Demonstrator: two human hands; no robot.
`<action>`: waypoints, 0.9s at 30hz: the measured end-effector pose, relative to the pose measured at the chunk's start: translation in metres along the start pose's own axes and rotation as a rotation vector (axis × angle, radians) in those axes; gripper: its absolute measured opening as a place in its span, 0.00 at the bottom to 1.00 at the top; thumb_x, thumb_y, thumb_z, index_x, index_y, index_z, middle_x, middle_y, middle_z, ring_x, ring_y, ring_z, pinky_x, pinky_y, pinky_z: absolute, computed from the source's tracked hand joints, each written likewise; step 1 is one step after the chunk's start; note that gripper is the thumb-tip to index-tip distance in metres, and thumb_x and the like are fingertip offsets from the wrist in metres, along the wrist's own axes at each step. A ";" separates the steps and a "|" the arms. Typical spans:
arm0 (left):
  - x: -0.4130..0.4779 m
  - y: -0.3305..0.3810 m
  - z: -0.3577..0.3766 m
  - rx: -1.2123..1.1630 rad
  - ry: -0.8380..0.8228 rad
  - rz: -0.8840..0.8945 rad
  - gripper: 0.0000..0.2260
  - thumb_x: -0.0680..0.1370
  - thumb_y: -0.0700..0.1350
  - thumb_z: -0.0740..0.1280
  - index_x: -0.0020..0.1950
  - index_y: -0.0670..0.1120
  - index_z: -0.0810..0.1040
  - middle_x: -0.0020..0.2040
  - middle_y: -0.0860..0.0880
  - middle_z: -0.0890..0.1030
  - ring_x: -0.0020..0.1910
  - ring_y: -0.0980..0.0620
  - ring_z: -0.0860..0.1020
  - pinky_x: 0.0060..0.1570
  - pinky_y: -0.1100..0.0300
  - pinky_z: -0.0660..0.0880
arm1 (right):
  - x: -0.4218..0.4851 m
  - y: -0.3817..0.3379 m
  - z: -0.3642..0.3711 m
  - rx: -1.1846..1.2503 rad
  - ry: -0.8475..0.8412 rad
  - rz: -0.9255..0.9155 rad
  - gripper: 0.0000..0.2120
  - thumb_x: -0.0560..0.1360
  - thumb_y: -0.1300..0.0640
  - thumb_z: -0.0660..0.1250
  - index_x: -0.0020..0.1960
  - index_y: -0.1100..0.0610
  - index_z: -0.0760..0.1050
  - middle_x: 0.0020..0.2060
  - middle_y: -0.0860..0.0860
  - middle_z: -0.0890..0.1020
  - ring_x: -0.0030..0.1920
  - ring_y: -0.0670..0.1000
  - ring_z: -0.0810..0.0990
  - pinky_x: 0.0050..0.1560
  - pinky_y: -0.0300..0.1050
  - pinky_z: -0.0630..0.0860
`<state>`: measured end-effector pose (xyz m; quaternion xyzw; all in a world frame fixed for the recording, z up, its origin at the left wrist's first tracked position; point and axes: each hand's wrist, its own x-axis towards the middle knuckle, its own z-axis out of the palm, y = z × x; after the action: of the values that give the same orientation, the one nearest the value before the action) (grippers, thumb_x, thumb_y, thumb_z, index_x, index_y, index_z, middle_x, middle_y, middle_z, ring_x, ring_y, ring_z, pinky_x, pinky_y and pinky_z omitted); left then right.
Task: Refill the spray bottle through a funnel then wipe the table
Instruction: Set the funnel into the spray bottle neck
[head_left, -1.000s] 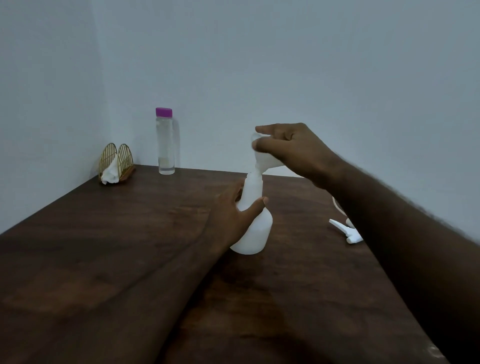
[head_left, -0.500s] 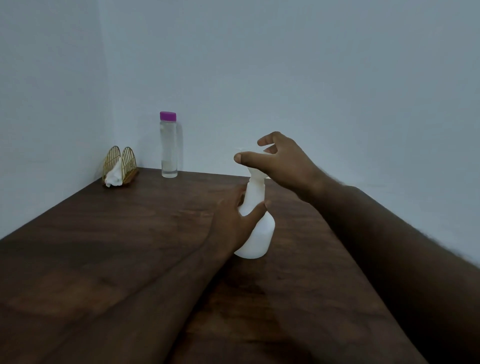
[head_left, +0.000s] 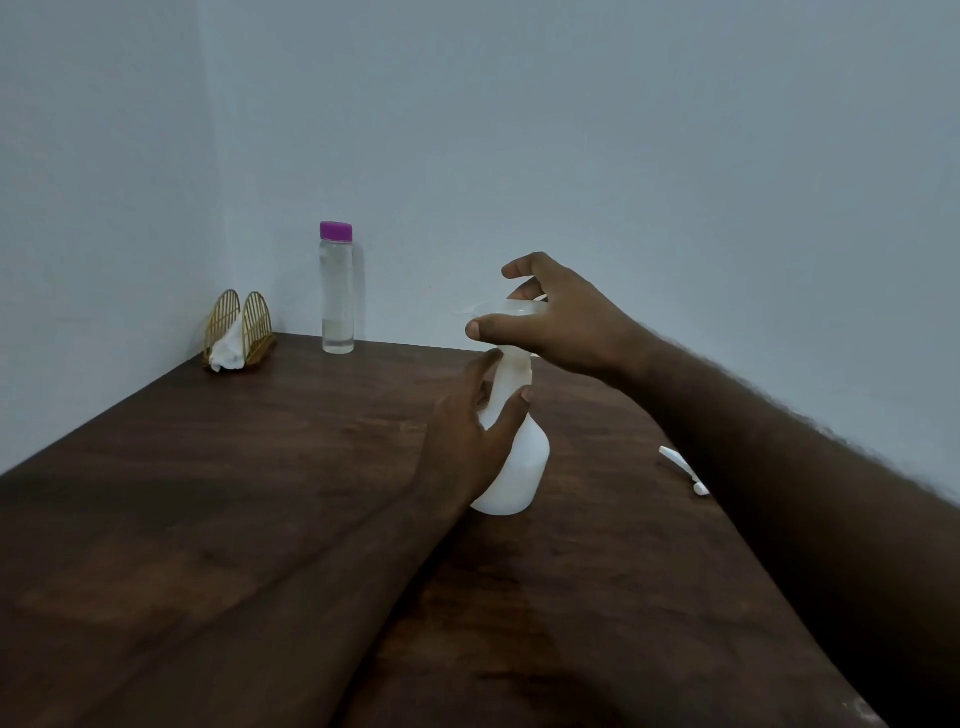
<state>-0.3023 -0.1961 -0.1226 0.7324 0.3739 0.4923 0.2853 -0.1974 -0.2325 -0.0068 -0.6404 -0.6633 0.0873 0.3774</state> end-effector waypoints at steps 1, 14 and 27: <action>0.000 0.001 0.000 -0.013 0.016 0.013 0.24 0.78 0.54 0.64 0.73 0.50 0.65 0.69 0.50 0.74 0.64 0.53 0.73 0.56 0.69 0.61 | 0.000 0.001 0.000 -0.001 0.003 -0.006 0.37 0.68 0.41 0.76 0.71 0.50 0.66 0.59 0.49 0.76 0.57 0.49 0.77 0.54 0.43 0.76; 0.002 -0.002 0.000 0.002 0.028 0.039 0.24 0.78 0.54 0.64 0.72 0.49 0.67 0.67 0.50 0.75 0.63 0.53 0.74 0.51 0.79 0.61 | -0.001 0.009 0.001 0.000 0.028 -0.057 0.36 0.70 0.40 0.74 0.72 0.49 0.65 0.59 0.46 0.75 0.57 0.46 0.75 0.47 0.33 0.72; 0.003 -0.007 0.001 -0.019 0.045 0.041 0.24 0.77 0.54 0.66 0.72 0.49 0.66 0.65 0.49 0.76 0.53 0.61 0.70 0.50 0.71 0.65 | -0.005 0.013 0.000 -0.025 0.051 -0.074 0.36 0.70 0.38 0.73 0.72 0.49 0.65 0.66 0.48 0.73 0.61 0.46 0.72 0.48 0.34 0.69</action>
<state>-0.3024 -0.1903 -0.1268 0.7260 0.3603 0.5179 0.2737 -0.1875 -0.2350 -0.0166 -0.6220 -0.6779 0.0488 0.3890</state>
